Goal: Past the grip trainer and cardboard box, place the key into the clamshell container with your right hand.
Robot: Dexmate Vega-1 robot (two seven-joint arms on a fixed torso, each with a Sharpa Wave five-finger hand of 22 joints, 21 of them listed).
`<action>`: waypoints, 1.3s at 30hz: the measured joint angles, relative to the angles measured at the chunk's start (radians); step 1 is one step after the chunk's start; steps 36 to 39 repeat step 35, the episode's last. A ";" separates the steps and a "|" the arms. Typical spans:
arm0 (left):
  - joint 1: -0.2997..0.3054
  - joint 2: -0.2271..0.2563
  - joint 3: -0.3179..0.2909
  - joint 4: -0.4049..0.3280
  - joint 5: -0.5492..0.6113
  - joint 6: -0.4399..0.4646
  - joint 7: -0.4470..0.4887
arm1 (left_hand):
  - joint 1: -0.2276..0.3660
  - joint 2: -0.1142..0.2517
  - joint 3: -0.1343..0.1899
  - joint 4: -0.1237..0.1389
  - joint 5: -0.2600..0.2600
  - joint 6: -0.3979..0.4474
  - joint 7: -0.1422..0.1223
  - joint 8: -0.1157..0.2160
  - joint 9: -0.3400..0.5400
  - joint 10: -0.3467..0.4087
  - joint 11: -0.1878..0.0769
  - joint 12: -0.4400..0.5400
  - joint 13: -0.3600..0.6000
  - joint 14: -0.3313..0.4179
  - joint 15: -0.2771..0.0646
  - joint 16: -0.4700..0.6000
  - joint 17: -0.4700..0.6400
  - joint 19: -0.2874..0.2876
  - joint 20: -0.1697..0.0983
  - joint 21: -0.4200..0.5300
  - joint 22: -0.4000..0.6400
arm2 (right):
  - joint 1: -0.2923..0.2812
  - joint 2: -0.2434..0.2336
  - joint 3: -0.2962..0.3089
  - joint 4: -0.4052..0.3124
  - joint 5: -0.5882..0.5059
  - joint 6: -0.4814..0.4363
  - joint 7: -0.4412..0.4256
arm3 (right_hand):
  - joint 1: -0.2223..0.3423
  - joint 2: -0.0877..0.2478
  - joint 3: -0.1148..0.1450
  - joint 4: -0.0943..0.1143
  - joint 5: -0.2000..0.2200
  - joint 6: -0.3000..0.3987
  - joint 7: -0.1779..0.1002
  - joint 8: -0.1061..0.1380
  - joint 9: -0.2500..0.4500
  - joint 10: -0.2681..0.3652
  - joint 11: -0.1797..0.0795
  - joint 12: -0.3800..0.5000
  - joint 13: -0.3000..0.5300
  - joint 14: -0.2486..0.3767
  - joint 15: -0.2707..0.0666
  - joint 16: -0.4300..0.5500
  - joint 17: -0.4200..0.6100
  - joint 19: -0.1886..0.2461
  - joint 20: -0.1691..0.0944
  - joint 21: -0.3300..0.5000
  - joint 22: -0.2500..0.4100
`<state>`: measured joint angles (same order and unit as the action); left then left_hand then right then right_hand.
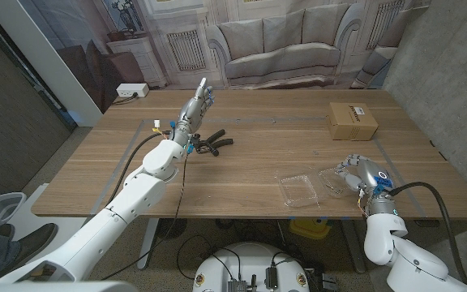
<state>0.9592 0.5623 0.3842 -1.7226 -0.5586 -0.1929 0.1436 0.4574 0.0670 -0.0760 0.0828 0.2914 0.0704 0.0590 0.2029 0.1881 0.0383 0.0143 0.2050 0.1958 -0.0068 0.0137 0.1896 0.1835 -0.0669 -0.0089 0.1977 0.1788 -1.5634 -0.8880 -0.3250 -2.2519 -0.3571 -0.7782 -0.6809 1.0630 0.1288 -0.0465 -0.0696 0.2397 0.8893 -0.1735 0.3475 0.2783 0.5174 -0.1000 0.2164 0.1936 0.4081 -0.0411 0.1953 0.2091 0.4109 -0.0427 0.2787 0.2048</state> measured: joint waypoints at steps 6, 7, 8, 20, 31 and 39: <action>0.003 0.000 -0.003 0.006 -0.005 -0.011 -0.007 | 0.000 0.000 0.000 0.000 -0.006 0.000 0.000 0.000 0.000 0.000 0.000 0.000 0.000 0.000 0.000 0.000 0.000 0.000 0.000 0.000 0.000 | -0.002 -0.003 0.000 -0.015 -0.013 -0.006 -0.007 | -0.015 0.004 -0.003 0.005 -0.008 0.000 0.000 -0.005 0.000 -0.002 -0.002 0.000 0.000 0.000 0.000 0.000 0.000 0.000 0.000 -0.005 0.000; 0.003 0.000 -0.004 0.006 -0.005 -0.011 -0.007 | 0.000 0.000 -0.003 0.003 -0.008 0.000 0.000 0.000 0.000 0.000 0.000 0.000 0.000 0.000 0.000 0.000 0.000 0.000 0.000 0.000 0.000 | -0.002 -0.004 -0.001 -0.018 -0.015 -0.007 -0.007 | -0.015 0.003 -0.004 0.007 -0.008 0.000 0.000 -0.005 0.000 -0.002 -0.002 0.000 0.000 0.000 0.000 0.000 0.001 0.000 0.000 -0.005 0.000; 0.003 0.000 -0.005 0.008 -0.006 -0.014 -0.009 | 0.000 0.000 -0.004 0.004 -0.008 0.000 0.000 0.000 0.000 0.000 0.000 0.000 0.000 0.000 0.000 0.000 0.000 0.000 0.000 0.000 0.000 | -0.002 -0.005 -0.001 -0.019 -0.018 -0.009 -0.007 | -0.015 0.003 -0.004 0.007 -0.008 0.000 0.000 -0.005 0.000 -0.002 -0.002 0.000 0.000 0.000 0.000 0.000 0.002 0.000 0.000 -0.005 0.000; -0.012 0.001 -0.008 0.036 -0.020 -0.027 -0.041 | 0.004 0.004 -0.004 0.004 -0.008 0.005 0.006 0.000 0.000 0.000 0.000 0.000 0.000 0.000 0.000 0.000 0.000 0.000 0.000 0.000 0.000 | 0.008 -0.015 -0.009 -0.062 -0.053 -0.041 -0.003 | -0.028 0.008 -0.002 0.012 -0.015 -0.003 0.004 -0.005 0.000 -0.002 -0.002 0.000 0.000 0.000 0.000 0.000 0.003 0.000 0.000 -0.005 0.000; -0.036 0.004 -0.012 0.088 -0.044 -0.044 -0.090 | 0.004 0.004 -0.004 0.004 -0.008 0.011 0.000 0.000 0.000 0.000 0.000 0.000 0.000 0.000 0.000 0.000 0.000 0.000 0.000 0.000 0.000 | 0.018 -0.019 -0.029 -0.107 -0.114 -0.101 0.003 | -0.036 0.008 -0.004 0.015 -0.015 -0.003 0.004 -0.005 0.000 -0.002 -0.002 0.000 0.000 0.000 0.000 0.000 0.003 -0.003 -0.004 -0.005 0.000; -0.048 0.004 -0.012 0.112 -0.053 -0.053 -0.119 | 0.004 0.004 -0.004 0.004 -0.008 0.011 0.000 0.000 0.000 0.000 0.000 0.000 0.000 0.000 0.000 0.000 0.000 0.000 0.000 0.000 0.000 | 0.027 -0.019 -0.049 -0.126 -0.139 -0.125 0.005 | -0.036 0.008 -0.004 0.015 -0.015 -0.003 0.004 -0.005 0.000 -0.002 -0.002 0.000 0.000 0.000 0.000 0.000 0.002 -0.003 -0.004 -0.005 0.000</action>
